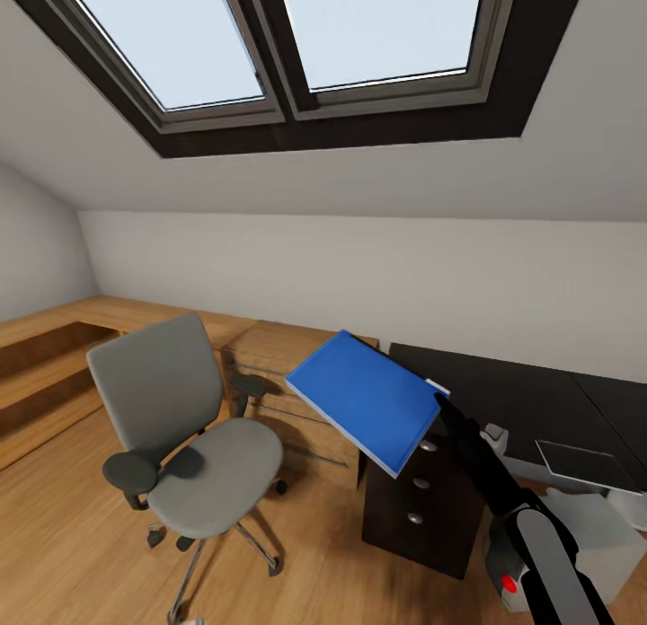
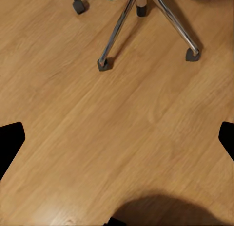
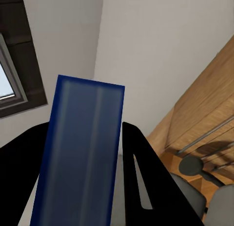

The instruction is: In the bedroom, organize the workspace by keeping the computer under the desk, ensuring the monitor is on the desk, placing the keyboard on the desk next to the monitor, placing the mouse on the desk next to the keyboard, moving the folder from the swivel chair onto the desk next to the mouse, stacking the notebook on top of the folder with the pen on top of the notebook, and positioning the swivel chair next to the desk.

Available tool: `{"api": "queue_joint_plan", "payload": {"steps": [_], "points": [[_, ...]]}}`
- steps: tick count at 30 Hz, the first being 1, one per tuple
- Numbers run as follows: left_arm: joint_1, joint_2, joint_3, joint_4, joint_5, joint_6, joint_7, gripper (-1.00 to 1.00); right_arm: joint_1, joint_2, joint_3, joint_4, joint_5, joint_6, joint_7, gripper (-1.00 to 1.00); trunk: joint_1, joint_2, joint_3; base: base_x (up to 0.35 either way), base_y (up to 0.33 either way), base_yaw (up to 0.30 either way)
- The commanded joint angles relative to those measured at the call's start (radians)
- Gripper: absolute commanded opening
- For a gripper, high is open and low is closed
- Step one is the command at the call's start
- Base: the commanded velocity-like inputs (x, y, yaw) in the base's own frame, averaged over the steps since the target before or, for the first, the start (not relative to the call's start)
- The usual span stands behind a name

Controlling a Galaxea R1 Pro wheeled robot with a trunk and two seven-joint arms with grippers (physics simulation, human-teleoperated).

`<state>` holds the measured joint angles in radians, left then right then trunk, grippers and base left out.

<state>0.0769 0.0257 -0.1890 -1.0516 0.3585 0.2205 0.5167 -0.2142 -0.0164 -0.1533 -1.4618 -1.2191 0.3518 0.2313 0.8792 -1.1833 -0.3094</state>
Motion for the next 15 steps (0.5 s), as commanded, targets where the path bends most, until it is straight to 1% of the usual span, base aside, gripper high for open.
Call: {"api": "queue_joint_plan", "payload": {"steps": [1,2,3,4,5,7,10,15], "points": [[0.000,0.001,-0.006,0.000,0.006,0.001,0.008,1.00,-0.001,0.000,-0.002,0.000,-0.010,0.008,0.001,-1.00,0.000,-0.001,-0.001,0.000,0.000,0.000],[0.000,0.002,-0.011,0.006,0.005,-0.006,0.008,1.00,-0.001,0.000,-0.002,0.000,-0.031,0.008,-0.001,-1.00,0.000,-0.001,-0.001,0.000,0.000,0.000],[0.000,0.002,-0.012,0.007,0.005,-0.007,0.008,1.00,-0.001,0.001,-0.001,0.000,-0.036,0.005,-0.002,-1.00,0.000,-0.001,-0.001,0.000,0.000,0.000],[0.000,0.001,-0.027,0.009,0.006,-0.009,0.008,1.00,-0.001,0.001,-0.002,0.020,-0.045,0.000,-0.008,-1.00,0.000,-0.001,-0.001,0.000,0.000,0.000],[0.000,0.000,-0.042,0.010,0.005,-0.010,0.008,1.00,-0.001,0.001,-0.003,0.022,-0.044,-0.001,-0.017,-1.00,0.000,-0.001,-0.001,0.000,0.000,-0.036],[0.000,0.000,-0.048,0.011,0.005,-0.010,0.008,1.00,-0.001,0.000,-0.004,0.023,-0.045,-0.006,-0.030,-1.00,0.000,-0.001,-0.001,0.000,0.000,-0.104],[0.000,0.000,-0.053,0.011,0.005,-0.010,0.008,1.00,-0.001,0.000,-0.008,0.027,-0.044,-0.022,-0.053,-1.00,0.000,-0.001,-0.002,0.000,0.000,-0.185],[0.000,0.000,-0.055,0.013,0.006,-0.010,0.008,1.00,-0.001,0.000,-0.044,0.067,-0.044,-0.078,-0.088,-1.00,0.000,-0.001,-0.005,0.000,0.000,-0.233]]}}
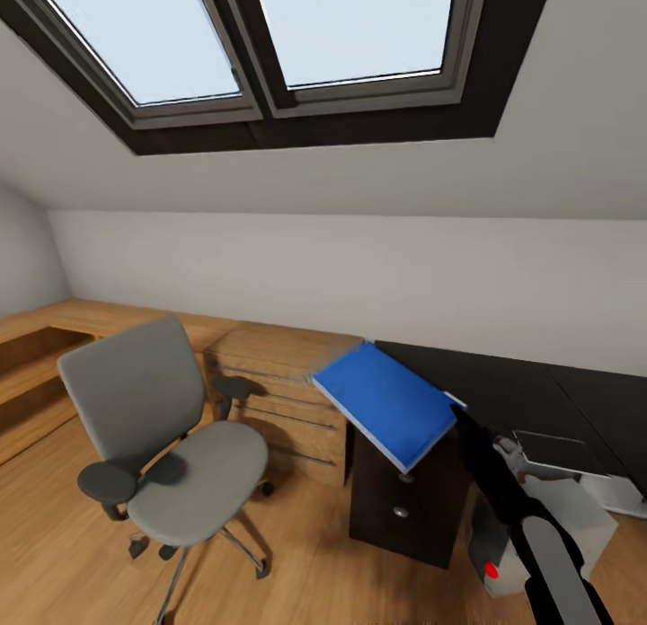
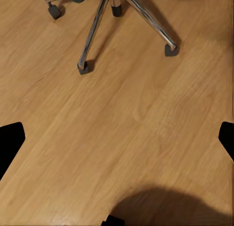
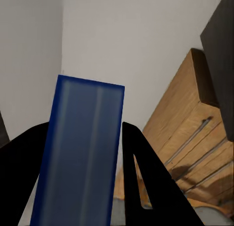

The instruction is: In the bedroom, organize the workspace by keeping the computer under the desk, ensuring the monitor is on the desk, placing the keyboard on the desk next to the monitor, placing the mouse on the desk next to the keyboard, moving the folder from the swivel chair onto the desk next to the mouse, stacking the notebook on top of the folder with the pen on top of the notebook, and positioning the swivel chair next to the desk.

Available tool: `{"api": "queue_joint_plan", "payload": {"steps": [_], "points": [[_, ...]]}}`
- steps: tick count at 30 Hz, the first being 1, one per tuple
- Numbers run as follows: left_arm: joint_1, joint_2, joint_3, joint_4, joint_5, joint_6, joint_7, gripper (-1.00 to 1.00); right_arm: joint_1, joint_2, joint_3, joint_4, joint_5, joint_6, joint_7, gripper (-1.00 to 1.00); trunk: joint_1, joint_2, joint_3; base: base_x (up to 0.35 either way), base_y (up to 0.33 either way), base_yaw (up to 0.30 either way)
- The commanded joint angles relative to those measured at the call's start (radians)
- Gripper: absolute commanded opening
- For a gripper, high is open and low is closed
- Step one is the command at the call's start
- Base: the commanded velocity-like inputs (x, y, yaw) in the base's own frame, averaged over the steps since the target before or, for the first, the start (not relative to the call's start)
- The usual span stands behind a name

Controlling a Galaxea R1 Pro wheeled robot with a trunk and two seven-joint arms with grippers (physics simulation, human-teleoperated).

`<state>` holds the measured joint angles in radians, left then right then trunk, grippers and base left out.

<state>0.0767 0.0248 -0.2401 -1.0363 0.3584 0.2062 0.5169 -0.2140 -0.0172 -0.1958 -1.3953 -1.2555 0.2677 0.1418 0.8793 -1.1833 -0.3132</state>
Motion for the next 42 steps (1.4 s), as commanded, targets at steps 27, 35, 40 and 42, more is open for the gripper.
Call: {"api": "queue_joint_plan", "payload": {"steps": [27,35,40,42], "points": [[0.000,0.001,-0.067,0.042,0.006,-0.027,0.008,1.00,-0.002,-0.001,-0.128,0.035,-0.007,-0.322,-0.157,-1.00,0.000,-0.001,-0.015,0.000,-0.134,-0.246],[0.000,0.001,-0.086,0.086,0.005,-0.077,0.008,1.00,-0.003,-0.003,-0.127,0.065,-0.006,-0.356,-0.160,-1.00,0.000,-0.001,-0.019,0.064,-0.326,-0.246],[0.000,0.001,-0.087,0.090,0.005,-0.079,0.008,1.00,-0.006,-0.006,-0.126,0.105,-0.006,-0.362,-0.160,-1.00,0.000,-0.001,-0.022,0.166,-0.208,-0.246],[0.000,0.000,-0.087,0.091,0.006,-0.079,0.008,1.00,-0.006,-0.007,-0.126,0.113,-0.006,-0.364,-0.160,-1.00,0.000,-0.001,-0.023,0.040,-0.046,-0.246]]}}
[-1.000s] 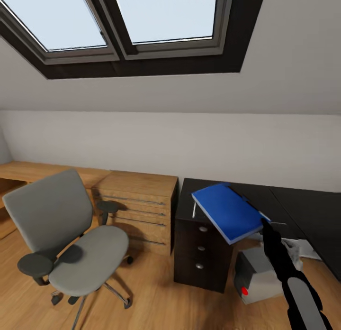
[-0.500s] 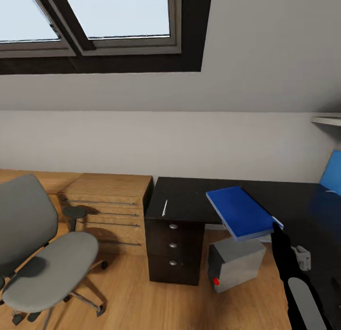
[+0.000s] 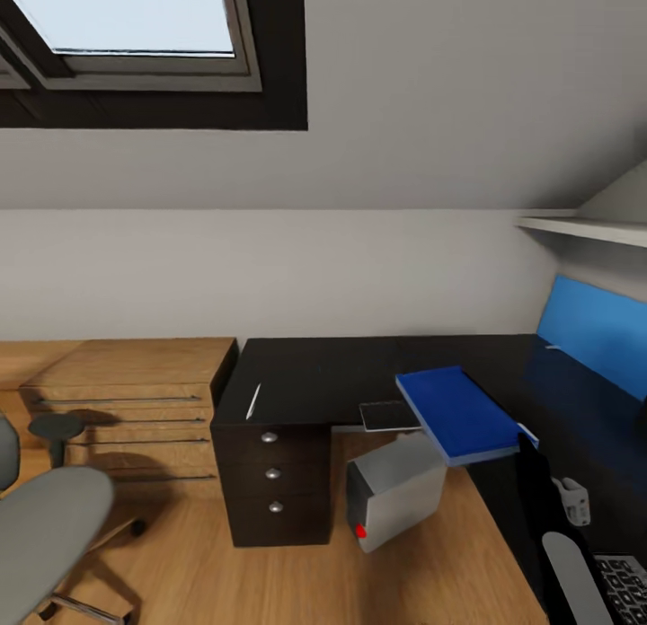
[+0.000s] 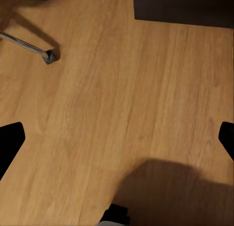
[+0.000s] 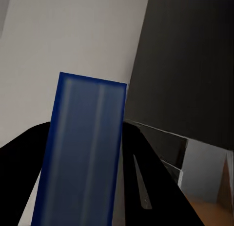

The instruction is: In the bedroom, organize the workspace by keeping the computer under the desk, ensuring the monitor is on the desk, placing the keyboard on the desk next to the monitor, placing the mouse on the desk next to the keyboard, moving the folder from the swivel chair onto the desk next to the mouse, stacking the notebook on top of the folder with the pen on top of the notebook, and positioning the swivel chair next to the desk.

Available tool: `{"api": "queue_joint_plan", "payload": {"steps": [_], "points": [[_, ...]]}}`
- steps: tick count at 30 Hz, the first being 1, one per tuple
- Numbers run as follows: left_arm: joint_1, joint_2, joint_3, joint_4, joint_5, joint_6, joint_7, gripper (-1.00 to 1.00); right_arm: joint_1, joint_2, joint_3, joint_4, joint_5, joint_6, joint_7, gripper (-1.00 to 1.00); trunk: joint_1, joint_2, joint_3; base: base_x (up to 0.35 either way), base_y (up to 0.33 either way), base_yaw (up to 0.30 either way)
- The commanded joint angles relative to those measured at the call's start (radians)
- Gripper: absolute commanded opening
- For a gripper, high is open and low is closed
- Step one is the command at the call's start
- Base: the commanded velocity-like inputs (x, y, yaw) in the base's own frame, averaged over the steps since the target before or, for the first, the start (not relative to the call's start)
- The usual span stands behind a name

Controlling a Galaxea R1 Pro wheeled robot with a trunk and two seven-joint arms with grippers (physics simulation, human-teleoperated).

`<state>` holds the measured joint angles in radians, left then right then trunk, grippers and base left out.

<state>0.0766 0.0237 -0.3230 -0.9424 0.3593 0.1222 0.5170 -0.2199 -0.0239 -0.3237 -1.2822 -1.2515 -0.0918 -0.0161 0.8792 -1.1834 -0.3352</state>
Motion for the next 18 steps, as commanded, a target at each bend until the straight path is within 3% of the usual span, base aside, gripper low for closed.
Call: {"api": "queue_joint_plan", "payload": {"steps": [1,8,18], "points": [[0.000,0.001,-0.004,-0.003,0.005,0.005,0.008,1.00,-0.001,0.000,0.002,0.002,-0.010,-0.005,-0.002,-1.00,0.000,-0.001,-0.002,0.025,-0.029,-0.246],[0.000,0.001,-0.004,-0.003,0.006,0.005,0.008,1.00,-0.003,-0.003,0.001,0.039,-0.011,-0.020,-0.001,-1.00,0.000,-0.001,-0.005,0.008,-0.009,-0.224],[0.000,0.002,-0.004,-0.001,0.006,0.004,0.008,1.00,-0.004,0.004,0.001,0.039,-0.016,-0.042,0.006,-1.00,0.000,-0.001,-0.006,0.159,-0.147,-0.035]]}}
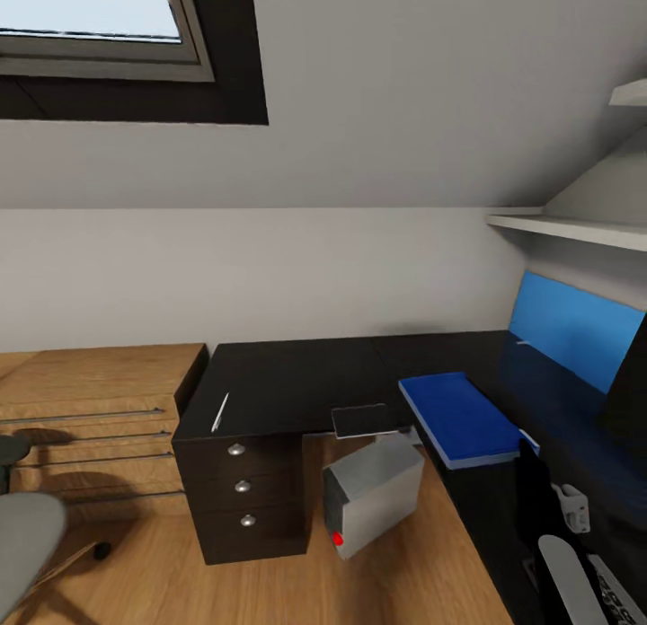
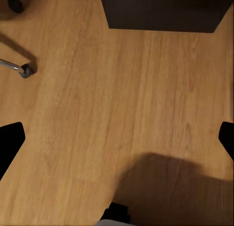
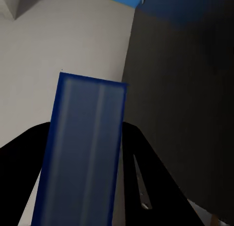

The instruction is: In the bedroom, organize the workspace by keeping the computer under the desk, ensuring the monitor is on the desk, placing the keyboard on the desk next to the monitor, placing the mouse on the desk next to the keyboard, moving the folder from the swivel chair onto the desk next to the mouse, stacking the notebook on top of the folder with the pen on top of the notebook, and positioning the swivel chair next to the desk.

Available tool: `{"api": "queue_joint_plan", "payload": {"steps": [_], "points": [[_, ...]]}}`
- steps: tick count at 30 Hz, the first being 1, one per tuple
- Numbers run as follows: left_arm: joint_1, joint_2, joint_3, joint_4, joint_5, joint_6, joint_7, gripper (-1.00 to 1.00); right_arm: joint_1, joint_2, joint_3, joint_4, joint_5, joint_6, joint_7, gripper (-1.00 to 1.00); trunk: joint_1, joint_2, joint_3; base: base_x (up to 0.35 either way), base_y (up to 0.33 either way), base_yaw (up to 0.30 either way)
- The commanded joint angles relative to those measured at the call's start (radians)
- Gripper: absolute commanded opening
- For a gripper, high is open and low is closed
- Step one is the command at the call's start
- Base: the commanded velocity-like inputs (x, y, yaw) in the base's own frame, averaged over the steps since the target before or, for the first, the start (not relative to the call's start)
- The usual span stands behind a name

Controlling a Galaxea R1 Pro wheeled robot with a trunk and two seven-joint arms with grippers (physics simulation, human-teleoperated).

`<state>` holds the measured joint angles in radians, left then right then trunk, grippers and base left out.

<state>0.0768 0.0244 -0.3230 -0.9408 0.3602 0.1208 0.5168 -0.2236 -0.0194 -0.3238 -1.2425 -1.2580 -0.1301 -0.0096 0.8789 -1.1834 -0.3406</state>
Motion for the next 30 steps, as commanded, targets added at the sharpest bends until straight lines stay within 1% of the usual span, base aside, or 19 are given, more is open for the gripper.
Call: {"api": "queue_joint_plan", "payload": {"steps": [1,3,4,7,8,10,12,14,16,17,19,20,22,23,25,26,27,30], "points": [[0.000,0.000,-0.004,-0.004,0.004,0.004,0.008,1.00,0.000,0.001,0.002,0.002,-0.010,-0.010,-0.001,-1.00,0.000,-0.001,-0.001,0.240,-0.239,-0.001],[0.000,0.000,-0.004,-0.003,0.004,0.004,0.008,1.00,0.000,0.001,0.003,0.003,-0.010,-0.022,-0.002,-1.00,0.000,-0.001,-0.001,0.241,-0.240,0.000],[0.000,0.000,-0.004,-0.003,0.004,0.004,0.008,1.00,-0.001,0.001,0.004,0.004,-0.009,-0.086,-0.005,-1.00,0.000,-0.001,-0.001,0.115,-0.114,0.000],[0.000,-0.001,-0.004,-0.003,0.005,0.005,0.008,1.00,-0.009,0.002,0.007,0.017,-0.009,-0.162,-0.007,-1.00,0.000,-0.001,-0.001,0.057,-0.056,0.000],[0.000,-0.001,-0.005,-0.003,0.005,0.005,0.008,1.00,-0.022,0.002,0.010,0.039,-0.009,-0.191,-0.008,-1.00,0.000,-0.001,-0.001,0.024,-0.024,0.000],[0.000,-0.001,-0.005,-0.003,0.005,0.005,0.008,1.00,-0.075,0.003,0.013,0.101,-0.007,-0.239,-0.007,-1.00,0.000,-0.001,-0.001,0.013,-0.012,0.000],[0.000,-0.001,-0.004,-0.003,0.005,0.005,0.008,1.00,-0.129,0.004,0.014,0.161,-0.005,-0.269,-0.007,-1.00,0.000,-0.001,-0.001,0.005,-0.005,0.000],[0.000,-0.001,-0.005,-0.004,0.004,0.005,0.008,1.00,-0.170,0.006,0.018,0.222,-0.003,-0.314,-0.007,-1.00,0.000,-0.001,-0.001,0.002,-0.002,0.000],[0.000,-0.002,-0.005,-0.004,0.004,0.005,0.008,1.00,-0.200,0.009,0.043,0.268,-0.002,-0.380,-0.007,-1.00,0.000,-0.001,-0.001,0.001,-0.001,0.000],[0.000,-0.002,-0.005,-0.004,0.004,0.005,0.008,1.00,-0.206,0.012,0.054,0.276,-0.002,-0.398,-0.007,-1.00,0.000,-0.001,-0.001,0.000,0.000,0.000],[0.000,-0.003,-0.006,-0.004,0.004,0.005,0.008,1.00,-0.219,0.028,0.104,0.295,-0.001,-0.483,-0.007,-1.00,0.000,-0.001,-0.001,0.000,0.000,0.000],[0.000,-0.003,-0.006,-0.004,0.003,0.005,0.008,1.00,-0.220,0.033,0.117,0.298,0.000,-0.506,-0.007,-1.00,0.000,-0.001,-0.001,0.000,0.000,0.000],[0.000,-0.003,-0.007,-0.004,0.004,0.005,0.008,1.00,-0.225,0.055,0.161,0.307,0.000,-0.598,-0.006,-1.00,0.000,-0.001,-0.001,0.000,0.000,0.000],[0.000,-0.002,-0.007,-0.004,0.004,0.005,0.008,1.00,-0.226,0.064,0.176,0.314,-0.002,-0.632,-0.005,-1.00,0.000,-0.001,-0.001,0.000,0.000,0.000],[0.000,-0.002,-0.007,-0.004,0.005,0.005,0.008,1.00,-0.226,0.075,0.189,0.326,-0.004,-0.661,-0.003,-1.00,0.000,-0.001,-0.001,0.000,0.000,0.000],[0.000,-0.002,-0.007,-0.004,0.005,0.005,0.008,1.00,-0.226,0.090,0.203,0.338,-0.005,-0.679,0.000,-1.00,0.000,-0.001,-0.001,0.000,0.000,0.000],[0.000,-0.002,-0.007,-0.004,0.005,0.004,0.008,1.00,-0.226,0.101,0.208,0.341,-0.005,-0.684,0.000,-1.00,0.000,-0.001,-0.001,0.000,0.000,0.000],[0.000,0.000,-0.005,-0.006,0.005,0.003,0.008,1.00,-0.226,0.120,0.214,0.348,-0.007,-0.689,0.000,-1.00,0.000,-0.001,-0.001,0.000,0.000,0.000]]}}
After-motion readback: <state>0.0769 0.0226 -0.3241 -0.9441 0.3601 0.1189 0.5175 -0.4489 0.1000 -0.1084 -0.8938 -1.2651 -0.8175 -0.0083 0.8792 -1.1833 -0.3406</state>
